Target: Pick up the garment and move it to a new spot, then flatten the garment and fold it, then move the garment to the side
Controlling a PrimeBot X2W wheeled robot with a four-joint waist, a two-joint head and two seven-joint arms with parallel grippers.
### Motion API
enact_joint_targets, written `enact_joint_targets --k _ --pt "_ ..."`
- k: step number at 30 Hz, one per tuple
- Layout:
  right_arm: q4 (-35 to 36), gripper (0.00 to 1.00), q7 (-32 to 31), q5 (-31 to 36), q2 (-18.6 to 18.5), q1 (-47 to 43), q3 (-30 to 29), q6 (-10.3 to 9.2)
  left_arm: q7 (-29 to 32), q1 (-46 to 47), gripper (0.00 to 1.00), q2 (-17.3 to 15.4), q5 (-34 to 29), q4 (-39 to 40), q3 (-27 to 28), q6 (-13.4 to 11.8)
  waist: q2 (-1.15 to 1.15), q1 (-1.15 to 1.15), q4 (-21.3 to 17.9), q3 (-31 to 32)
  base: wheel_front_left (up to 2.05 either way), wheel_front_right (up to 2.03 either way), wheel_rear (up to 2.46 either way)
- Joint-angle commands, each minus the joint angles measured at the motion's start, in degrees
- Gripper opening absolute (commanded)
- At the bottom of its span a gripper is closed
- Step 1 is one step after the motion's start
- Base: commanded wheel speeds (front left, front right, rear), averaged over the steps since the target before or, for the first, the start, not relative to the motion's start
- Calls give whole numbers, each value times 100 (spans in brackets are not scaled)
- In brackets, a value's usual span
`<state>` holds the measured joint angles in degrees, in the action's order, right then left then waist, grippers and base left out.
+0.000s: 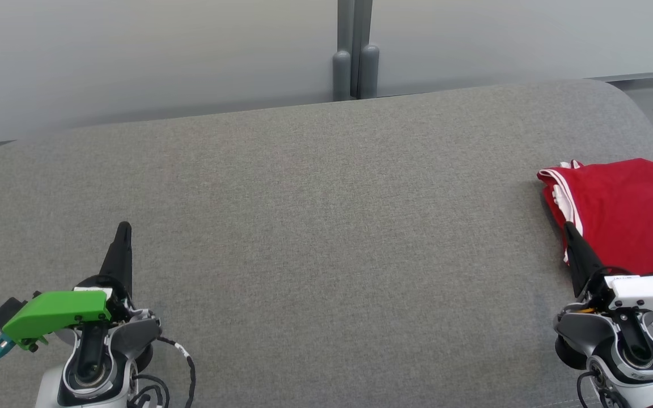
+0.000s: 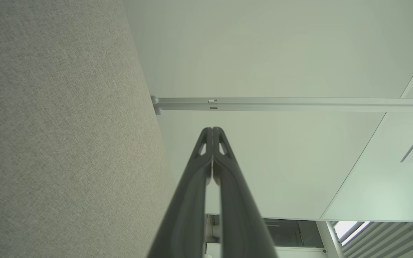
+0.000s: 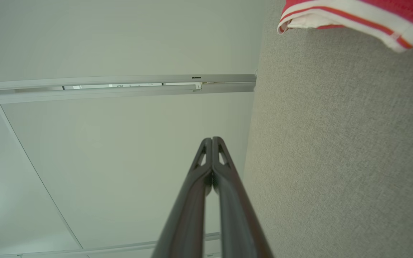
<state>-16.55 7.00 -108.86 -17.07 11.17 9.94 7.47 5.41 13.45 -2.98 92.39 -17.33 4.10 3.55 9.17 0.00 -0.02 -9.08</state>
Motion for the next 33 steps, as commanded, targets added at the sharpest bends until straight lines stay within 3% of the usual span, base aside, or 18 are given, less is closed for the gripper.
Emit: enact_joint_targets --k 1,33 --pt "18 0 32 -52 -41 45 15 4 3 37 0 1 -11 -10 31 23 0 0 0 0 0 0 0" --pt "100 0 204 -235 -198 51 230 4 6 34 0 5 -18 -2 34 21 0 0 1 -2 0 0 0"
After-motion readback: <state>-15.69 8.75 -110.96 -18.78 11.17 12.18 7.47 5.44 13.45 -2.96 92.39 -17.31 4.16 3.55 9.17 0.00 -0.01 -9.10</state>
